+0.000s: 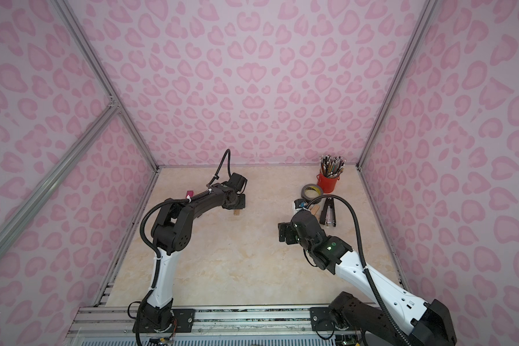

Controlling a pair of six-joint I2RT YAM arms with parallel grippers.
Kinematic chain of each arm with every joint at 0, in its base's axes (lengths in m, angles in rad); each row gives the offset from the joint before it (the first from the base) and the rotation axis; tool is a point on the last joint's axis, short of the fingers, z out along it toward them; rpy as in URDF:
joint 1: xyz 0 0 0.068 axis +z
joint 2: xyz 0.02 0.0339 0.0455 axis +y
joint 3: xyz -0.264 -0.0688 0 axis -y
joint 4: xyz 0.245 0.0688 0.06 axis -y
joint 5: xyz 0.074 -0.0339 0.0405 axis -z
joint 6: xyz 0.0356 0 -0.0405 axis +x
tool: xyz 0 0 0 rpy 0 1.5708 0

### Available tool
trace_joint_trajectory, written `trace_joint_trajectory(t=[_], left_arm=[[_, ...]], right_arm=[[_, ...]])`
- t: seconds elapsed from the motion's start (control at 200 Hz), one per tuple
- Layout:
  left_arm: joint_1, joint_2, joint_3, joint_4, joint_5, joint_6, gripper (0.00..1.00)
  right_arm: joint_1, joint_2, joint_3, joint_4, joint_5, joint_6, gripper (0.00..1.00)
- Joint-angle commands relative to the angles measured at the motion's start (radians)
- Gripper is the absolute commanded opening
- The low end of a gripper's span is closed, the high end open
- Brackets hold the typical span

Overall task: Assemble the letter k with building blocks
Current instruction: Assemble the building block at the center of the board.

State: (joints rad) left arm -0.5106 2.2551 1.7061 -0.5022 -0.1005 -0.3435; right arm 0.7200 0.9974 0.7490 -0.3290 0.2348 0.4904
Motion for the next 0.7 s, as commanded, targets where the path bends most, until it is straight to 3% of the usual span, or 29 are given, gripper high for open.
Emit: trace_joint_trajectory(t=[0.0,0.471,0.696], left_arm=[[0.001,0.002,0.004,-0.042,0.01,-0.002,0.36],[-0.018,-0.096,-0.008,-0.02,0.051,0.005,0.51],[-0.044,-0.332,-0.157,0.128,0.114,-0.001,0.58]], right_arm=[[0.001,0.0,-0.001,0.015,-0.005,0.01,0.94],[-0.008,0.01,-0.002,0.015,0.008,0.021,0.94],[-0.112,0.049,0.017,-0.065,0.009,0.056,0.93]])
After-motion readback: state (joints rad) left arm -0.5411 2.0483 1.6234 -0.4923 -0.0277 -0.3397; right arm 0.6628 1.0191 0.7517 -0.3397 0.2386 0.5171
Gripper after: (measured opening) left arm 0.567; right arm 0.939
